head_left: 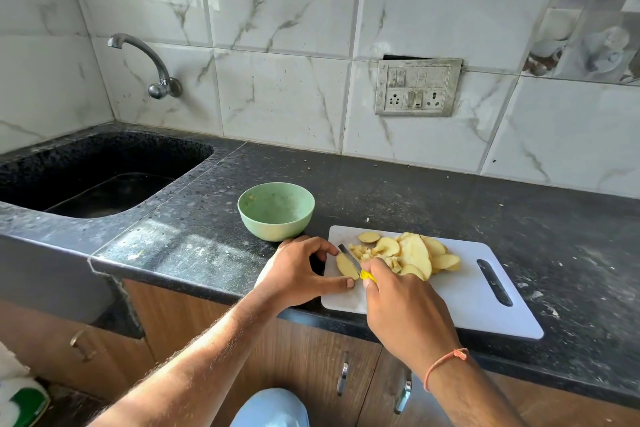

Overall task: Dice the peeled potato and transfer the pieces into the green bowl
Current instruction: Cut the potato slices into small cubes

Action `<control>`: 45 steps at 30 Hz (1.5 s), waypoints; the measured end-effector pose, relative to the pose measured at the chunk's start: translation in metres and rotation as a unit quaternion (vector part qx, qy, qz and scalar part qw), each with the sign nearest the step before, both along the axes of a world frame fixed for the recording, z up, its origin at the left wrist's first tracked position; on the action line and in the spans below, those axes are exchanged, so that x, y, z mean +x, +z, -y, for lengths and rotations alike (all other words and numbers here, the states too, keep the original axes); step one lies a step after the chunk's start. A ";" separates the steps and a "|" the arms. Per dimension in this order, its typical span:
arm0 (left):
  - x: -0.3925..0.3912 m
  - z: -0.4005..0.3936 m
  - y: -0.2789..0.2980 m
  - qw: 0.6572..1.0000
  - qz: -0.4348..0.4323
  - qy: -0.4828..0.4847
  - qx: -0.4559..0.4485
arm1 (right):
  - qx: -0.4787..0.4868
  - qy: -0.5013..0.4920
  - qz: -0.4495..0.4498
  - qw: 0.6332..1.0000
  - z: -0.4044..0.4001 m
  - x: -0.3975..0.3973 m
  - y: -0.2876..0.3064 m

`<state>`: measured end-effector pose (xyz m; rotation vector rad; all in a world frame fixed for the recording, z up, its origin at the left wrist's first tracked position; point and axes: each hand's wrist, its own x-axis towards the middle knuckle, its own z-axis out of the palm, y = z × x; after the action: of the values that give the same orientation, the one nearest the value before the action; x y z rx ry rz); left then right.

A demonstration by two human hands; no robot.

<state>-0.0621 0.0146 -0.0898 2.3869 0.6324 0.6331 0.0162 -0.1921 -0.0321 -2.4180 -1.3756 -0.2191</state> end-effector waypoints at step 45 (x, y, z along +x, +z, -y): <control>0.002 -0.005 -0.003 1.000 -0.018 -0.023 -0.006 | -0.091 0.017 -0.029 0.995 0.040 -0.034 0.005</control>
<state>-0.0605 0.0197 -0.0930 2.3991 0.5943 0.5665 -0.0180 -0.2318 -0.0271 -2.5221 -1.4680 -0.0134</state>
